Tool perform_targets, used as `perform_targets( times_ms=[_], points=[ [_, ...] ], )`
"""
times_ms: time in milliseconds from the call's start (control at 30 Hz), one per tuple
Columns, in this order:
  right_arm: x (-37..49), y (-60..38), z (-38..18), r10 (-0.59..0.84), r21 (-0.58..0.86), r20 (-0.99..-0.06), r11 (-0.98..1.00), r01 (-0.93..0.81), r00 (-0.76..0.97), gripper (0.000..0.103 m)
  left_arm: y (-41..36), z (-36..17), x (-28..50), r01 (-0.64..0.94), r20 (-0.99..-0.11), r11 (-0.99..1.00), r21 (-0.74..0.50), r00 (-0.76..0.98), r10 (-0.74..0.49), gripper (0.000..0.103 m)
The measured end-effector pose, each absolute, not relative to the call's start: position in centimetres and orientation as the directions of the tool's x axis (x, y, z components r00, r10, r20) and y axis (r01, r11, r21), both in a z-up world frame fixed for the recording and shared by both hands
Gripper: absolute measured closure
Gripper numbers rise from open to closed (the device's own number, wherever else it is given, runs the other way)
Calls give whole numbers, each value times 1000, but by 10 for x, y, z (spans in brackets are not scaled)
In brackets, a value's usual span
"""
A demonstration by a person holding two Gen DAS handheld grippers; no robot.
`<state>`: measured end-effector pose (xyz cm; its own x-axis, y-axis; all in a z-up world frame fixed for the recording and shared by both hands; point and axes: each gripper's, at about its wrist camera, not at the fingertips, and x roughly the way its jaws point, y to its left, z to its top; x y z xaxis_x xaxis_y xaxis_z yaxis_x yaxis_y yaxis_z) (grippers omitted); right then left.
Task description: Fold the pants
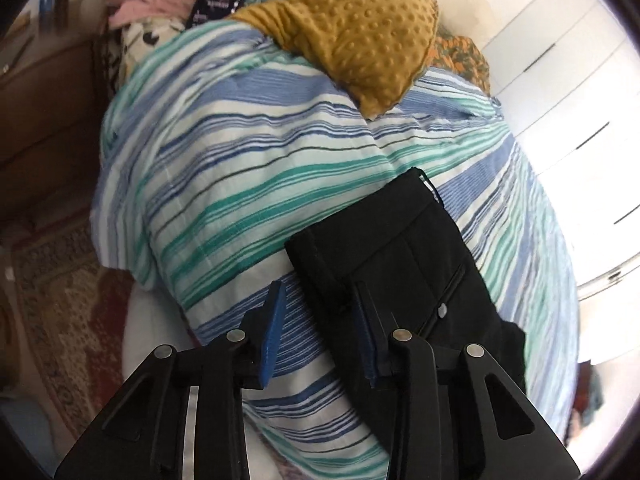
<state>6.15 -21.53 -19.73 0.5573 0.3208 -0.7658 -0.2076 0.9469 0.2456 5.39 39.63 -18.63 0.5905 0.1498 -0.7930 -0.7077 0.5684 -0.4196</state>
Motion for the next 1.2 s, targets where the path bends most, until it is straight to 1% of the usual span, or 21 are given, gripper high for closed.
perform_targets(
  times_ms=[67, 167, 267, 367, 400, 500, 600, 800, 900, 933, 967, 1067, 1100, 1133, 1167, 1200],
  points=[
    [61, -215, -199, 322, 247, -771, 946, -208, 550, 0, 391, -185, 50, -714, -791, 577, -395, 584, 181, 68],
    [62, -212, -201, 325, 243, -776, 945, -219, 541, 0, 397, -195, 54, -707, -800, 573, -414, 583, 140, 69],
    [62, -207, -204, 330, 240, -784, 942, -234, 526, 0, 401, -198, 52, -701, -791, 555, -447, 600, 121, 69],
    [61, -205, -204, 331, 233, -785, 941, -245, 523, 0, 400, -197, 54, -688, -784, 563, -457, 611, 111, 76],
    [60, -205, -204, 330, 231, -785, 941, -246, 525, 0, 398, -197, 54, -682, -783, 570, -458, 613, 106, 80],
    [61, -205, -205, 329, 234, -788, 942, -242, 520, 0, 396, -197, 57, -676, -784, 591, -441, 610, 112, 82],
    [61, -206, -207, 329, 238, -793, 942, -236, 513, 0, 395, -195, 55, -670, -784, 605, -431, 610, 118, 87],
    [63, -205, -208, 329, 238, -796, 942, -237, 509, 0, 392, -185, 57, -648, -773, 634, -422, 623, 122, 89],
    [63, -204, -209, 330, 238, -798, 941, -239, 505, 0, 388, -171, 60, -586, -723, 666, -462, 684, 99, 91],
    [63, -203, -210, 330, 238, -798, 941, -240, 504, 0, 387, -170, 62, -574, -717, 680, -455, 690, 103, 91],
    [62, -202, -210, 330, 237, -799, 941, -240, 504, 0, 388, -174, 67, -589, -738, 686, -426, 665, 113, 91],
    [63, -200, -211, 329, 235, -800, 942, -241, 502, 0, 401, -201, 73, -637, -804, 651, -413, 591, 68, 87],
    [63, -201, -211, 330, 237, -799, 941, -240, 502, 0, 405, -208, 68, -647, -807, 626, -435, 589, 48, 81],
    [62, -201, -210, 331, 240, -798, 941, -239, 503, 0, 409, -211, 60, -645, -790, 591, -484, 612, 22, 75],
    [62, -202, -210, 331, 241, -797, 941, -237, 505, 0, 412, -212, 50, -646, -769, 554, -525, 639, 17, 71],
    [61, -203, -209, 330, 241, -796, 942, -235, 508, 0, 415, -213, 39, -648, -752, 523, -554, 659, 21, 63]
  ],
)
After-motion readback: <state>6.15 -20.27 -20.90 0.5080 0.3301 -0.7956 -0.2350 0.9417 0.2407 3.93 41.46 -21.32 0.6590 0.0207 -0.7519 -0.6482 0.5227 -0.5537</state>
